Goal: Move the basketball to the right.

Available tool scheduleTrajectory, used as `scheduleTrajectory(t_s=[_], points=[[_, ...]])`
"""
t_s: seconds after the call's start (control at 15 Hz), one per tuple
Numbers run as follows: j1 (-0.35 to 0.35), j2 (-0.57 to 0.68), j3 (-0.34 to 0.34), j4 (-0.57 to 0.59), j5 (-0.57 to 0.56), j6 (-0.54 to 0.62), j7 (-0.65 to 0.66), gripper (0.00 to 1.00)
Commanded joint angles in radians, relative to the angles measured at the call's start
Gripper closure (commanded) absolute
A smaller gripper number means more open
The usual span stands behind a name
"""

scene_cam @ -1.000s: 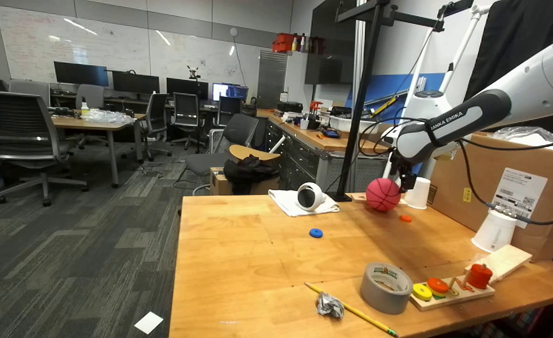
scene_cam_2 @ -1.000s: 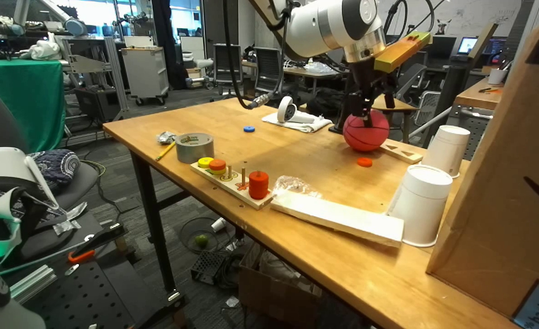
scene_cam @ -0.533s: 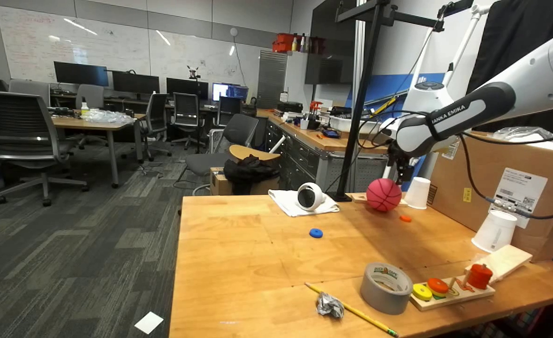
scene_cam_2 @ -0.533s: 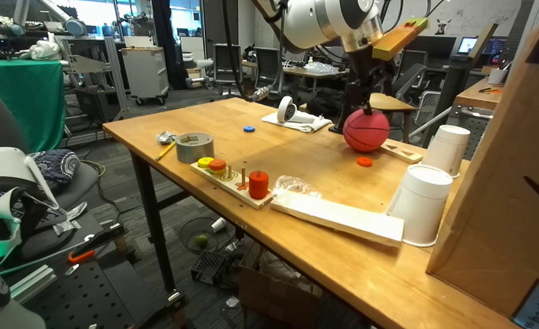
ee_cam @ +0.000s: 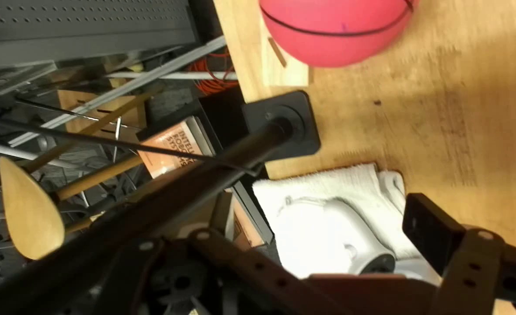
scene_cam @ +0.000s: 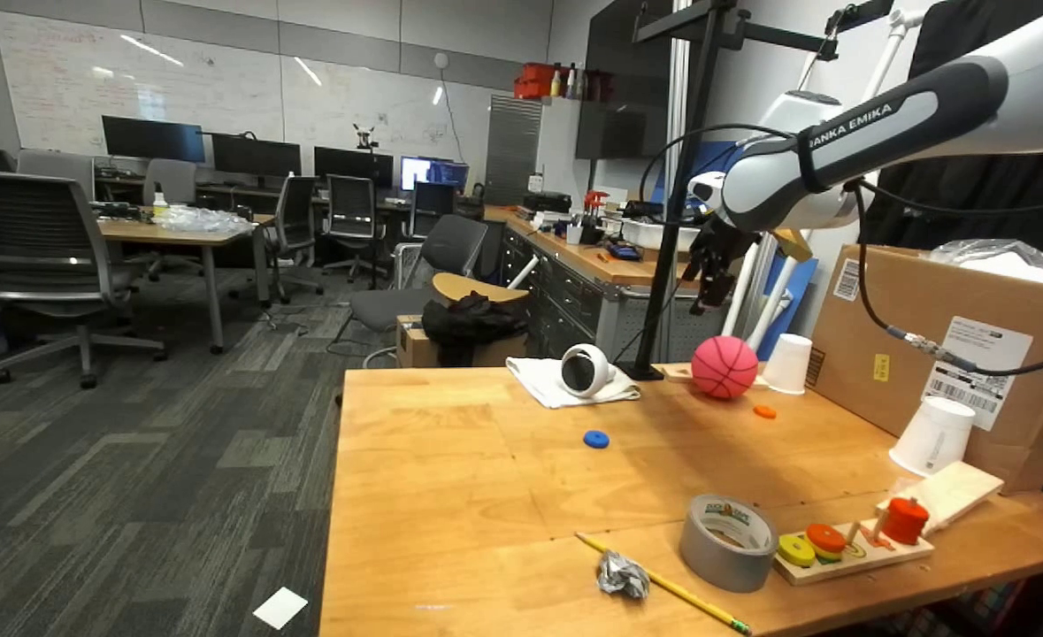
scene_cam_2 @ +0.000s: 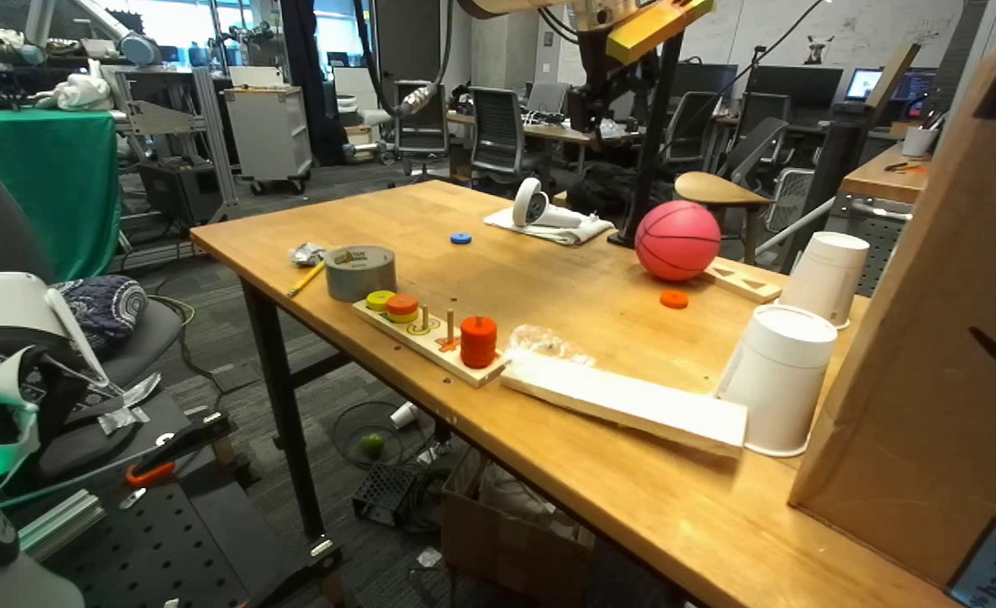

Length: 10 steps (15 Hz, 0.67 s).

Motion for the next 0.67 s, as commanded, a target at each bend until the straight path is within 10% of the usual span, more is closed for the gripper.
scheduleTrajectory(t_s=[0.0,0.6], points=[[-0.025,-0.016,0.051,-0.064,0.126,-0.004,-0.036,0.0],[-0.072,0.051,0.105,-0.091,0.326,0.074,-0.211,0.0]])
